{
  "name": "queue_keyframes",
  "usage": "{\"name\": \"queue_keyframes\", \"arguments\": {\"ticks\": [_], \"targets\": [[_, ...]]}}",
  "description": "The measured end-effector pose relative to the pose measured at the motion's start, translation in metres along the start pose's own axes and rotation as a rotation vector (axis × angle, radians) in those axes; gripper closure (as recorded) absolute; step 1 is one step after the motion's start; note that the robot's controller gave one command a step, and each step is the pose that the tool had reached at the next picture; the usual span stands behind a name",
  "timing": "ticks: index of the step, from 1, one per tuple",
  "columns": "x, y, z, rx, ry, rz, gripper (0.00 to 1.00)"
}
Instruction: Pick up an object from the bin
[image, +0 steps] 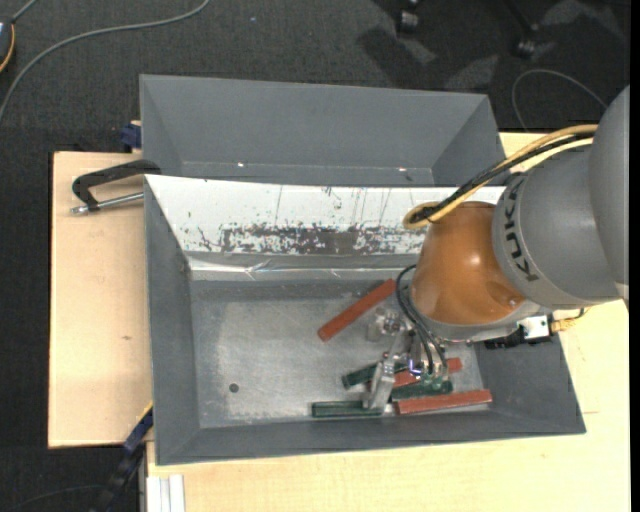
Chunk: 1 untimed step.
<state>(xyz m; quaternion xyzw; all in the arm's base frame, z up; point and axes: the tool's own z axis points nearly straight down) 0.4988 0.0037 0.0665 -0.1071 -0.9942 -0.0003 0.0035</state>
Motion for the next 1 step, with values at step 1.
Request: {"name": "queue_keyframes", "arguments": {"ticks": [1], "targets": [[-0.0026, 0.0003, -0.0043, -0.002, -0.01, 0.0, 1.0]]}}
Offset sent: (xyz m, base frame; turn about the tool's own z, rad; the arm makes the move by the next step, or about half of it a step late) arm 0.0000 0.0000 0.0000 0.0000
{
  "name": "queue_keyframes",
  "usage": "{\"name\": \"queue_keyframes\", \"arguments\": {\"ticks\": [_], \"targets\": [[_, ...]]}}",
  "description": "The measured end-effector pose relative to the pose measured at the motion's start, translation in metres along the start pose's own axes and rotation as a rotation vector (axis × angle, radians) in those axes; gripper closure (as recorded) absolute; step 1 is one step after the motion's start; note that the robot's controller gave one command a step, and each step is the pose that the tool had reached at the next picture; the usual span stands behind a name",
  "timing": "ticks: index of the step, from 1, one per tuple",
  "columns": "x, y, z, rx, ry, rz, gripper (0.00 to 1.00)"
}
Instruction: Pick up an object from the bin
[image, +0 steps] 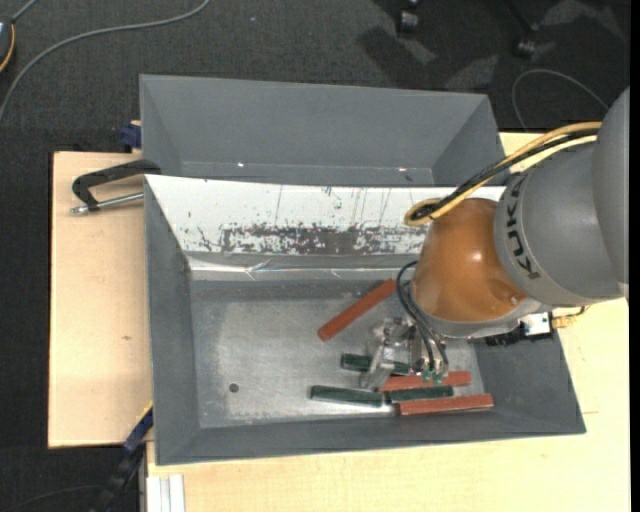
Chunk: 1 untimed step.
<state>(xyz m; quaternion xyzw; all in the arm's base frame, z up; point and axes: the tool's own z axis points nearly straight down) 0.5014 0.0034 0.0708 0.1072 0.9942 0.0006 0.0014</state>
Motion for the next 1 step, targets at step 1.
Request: {"name": "queue_keyframes", "arguments": {"ticks": [1], "targets": [[-0.0183, -0.013, -0.1233, -0.002, -0.011, 0.009, 1.0]]}}
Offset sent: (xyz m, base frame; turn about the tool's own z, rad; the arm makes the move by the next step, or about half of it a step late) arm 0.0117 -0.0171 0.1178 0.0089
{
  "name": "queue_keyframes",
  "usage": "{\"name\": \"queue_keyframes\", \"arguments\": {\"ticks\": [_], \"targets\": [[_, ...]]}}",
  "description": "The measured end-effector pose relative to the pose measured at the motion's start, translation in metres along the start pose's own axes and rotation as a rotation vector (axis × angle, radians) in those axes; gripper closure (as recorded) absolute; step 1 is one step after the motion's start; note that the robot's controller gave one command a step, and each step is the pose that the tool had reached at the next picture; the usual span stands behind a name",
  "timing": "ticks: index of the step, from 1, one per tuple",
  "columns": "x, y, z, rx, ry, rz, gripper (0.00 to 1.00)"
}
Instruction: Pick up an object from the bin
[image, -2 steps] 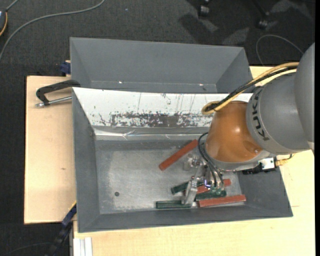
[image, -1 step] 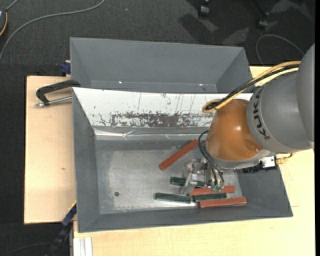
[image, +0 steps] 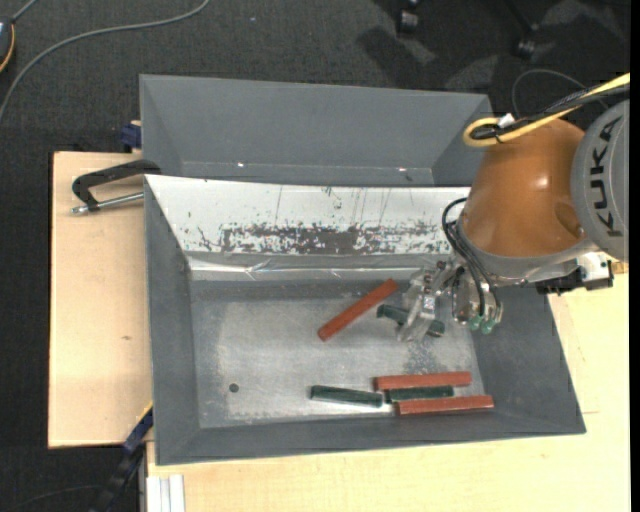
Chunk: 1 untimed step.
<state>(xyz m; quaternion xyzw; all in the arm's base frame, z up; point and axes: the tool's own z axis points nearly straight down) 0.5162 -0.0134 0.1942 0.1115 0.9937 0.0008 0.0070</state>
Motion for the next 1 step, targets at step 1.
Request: {"name": "queue_keyframes", "arguments": {"ticks": [1], "targets": [[-0.0026, -0.0215, -0.0931, 0.001, 0.004, -0.346, 1.0]]}}
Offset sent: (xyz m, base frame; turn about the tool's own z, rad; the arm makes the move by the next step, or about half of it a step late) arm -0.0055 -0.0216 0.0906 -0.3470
